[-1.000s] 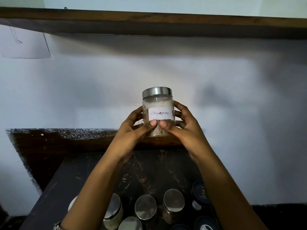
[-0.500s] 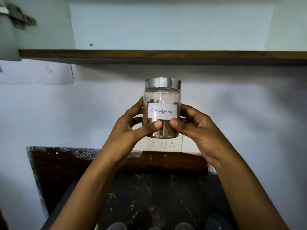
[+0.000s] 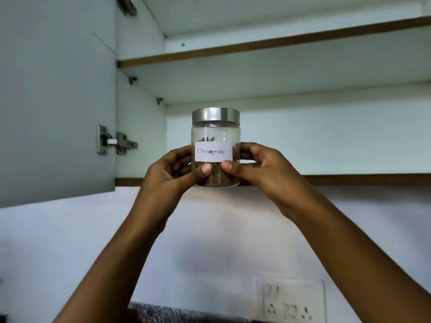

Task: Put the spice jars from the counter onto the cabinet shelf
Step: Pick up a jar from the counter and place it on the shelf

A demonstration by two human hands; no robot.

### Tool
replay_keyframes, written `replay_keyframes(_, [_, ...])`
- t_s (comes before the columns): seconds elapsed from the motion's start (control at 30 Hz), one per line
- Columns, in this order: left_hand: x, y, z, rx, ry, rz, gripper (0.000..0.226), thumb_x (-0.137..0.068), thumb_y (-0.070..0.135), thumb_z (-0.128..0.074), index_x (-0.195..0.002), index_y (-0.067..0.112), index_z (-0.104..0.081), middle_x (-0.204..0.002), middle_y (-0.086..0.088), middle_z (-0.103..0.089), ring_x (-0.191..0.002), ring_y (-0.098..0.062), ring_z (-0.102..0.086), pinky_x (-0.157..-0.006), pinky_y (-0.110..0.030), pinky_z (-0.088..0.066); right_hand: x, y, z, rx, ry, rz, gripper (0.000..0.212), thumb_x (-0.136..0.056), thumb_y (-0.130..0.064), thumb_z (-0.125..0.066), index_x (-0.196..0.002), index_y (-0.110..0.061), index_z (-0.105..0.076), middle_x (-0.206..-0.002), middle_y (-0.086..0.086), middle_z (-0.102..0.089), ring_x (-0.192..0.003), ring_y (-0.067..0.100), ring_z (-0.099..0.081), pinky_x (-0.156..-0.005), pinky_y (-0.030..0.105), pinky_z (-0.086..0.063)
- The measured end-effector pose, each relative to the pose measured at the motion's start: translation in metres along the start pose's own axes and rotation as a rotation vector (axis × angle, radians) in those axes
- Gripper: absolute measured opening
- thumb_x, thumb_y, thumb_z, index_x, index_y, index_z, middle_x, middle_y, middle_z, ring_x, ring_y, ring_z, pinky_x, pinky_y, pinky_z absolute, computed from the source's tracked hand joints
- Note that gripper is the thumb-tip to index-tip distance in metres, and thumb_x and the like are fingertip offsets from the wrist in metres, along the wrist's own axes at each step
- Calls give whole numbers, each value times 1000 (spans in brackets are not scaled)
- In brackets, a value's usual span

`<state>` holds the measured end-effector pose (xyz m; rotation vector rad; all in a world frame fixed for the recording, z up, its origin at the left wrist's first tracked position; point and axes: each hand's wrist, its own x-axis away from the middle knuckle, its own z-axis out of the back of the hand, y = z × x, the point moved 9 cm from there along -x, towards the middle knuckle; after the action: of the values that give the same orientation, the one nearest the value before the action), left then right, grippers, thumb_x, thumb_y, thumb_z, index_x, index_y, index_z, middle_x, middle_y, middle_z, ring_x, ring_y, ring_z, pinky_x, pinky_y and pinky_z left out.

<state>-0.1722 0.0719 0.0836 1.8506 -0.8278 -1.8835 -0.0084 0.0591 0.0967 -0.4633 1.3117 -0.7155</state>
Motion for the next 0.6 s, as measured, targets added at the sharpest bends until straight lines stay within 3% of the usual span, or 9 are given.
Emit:
replay_keyframes(0.1, [-38,-3,30,-91,-22,13,53,-70,20,-72,-121,15,-62,-110,-3,-72,-101,-17,-69,-88,-29,-52,-49,1,-27,31,-16,-26,41,-76,-25,-75,-114,-19,-62,-110,-6,-68,-101,10,-66,-94,32,-52])
replay_keyframes(0.23, [-84,-28,79,-238,9,128,39,-82,15,-70,-120,18,-63,-114,0,-70,-101,-15,-67,-93,-31,-49,-104,17,-71,8,-62,-137,46,-78,-13,-74,-120,-7,-57,-115,6,-66,-100,16,-63,-76,20,-51])
replay_keyframes(0.3, [-98,-47,97,-283,10,214,36,-85,11,-66,-121,15,-62,-116,-3,-68,-105,-17,-64,-97,-34,-46,-124,30,-90,30,-79,-199,47,-77,-8,-74,-121,-3,-55,-119,10,-64,-100,18,-61,-74,21,-49])
replay_keyframes(0.47, [-113,-81,124,-428,29,370,35,-88,4,-61,-123,6,-59,-110,-5,-65,-102,-18,-58,-86,-31,-42,-149,63,-127,47,-114,-361,45,-77,1,-71,-119,2,-54,-123,18,-61,-109,29,-60,-98,38,-47])
replay_keyframes(0.6, [-121,-90,134,-528,86,404,36,-88,3,-62,-123,2,-57,-116,-14,-64,-94,-21,-57,-82,-31,-45,-155,73,-142,78,-126,-430,41,-81,2,-67,-120,7,-53,-124,19,-60,-82,18,-59,-74,25,-50])
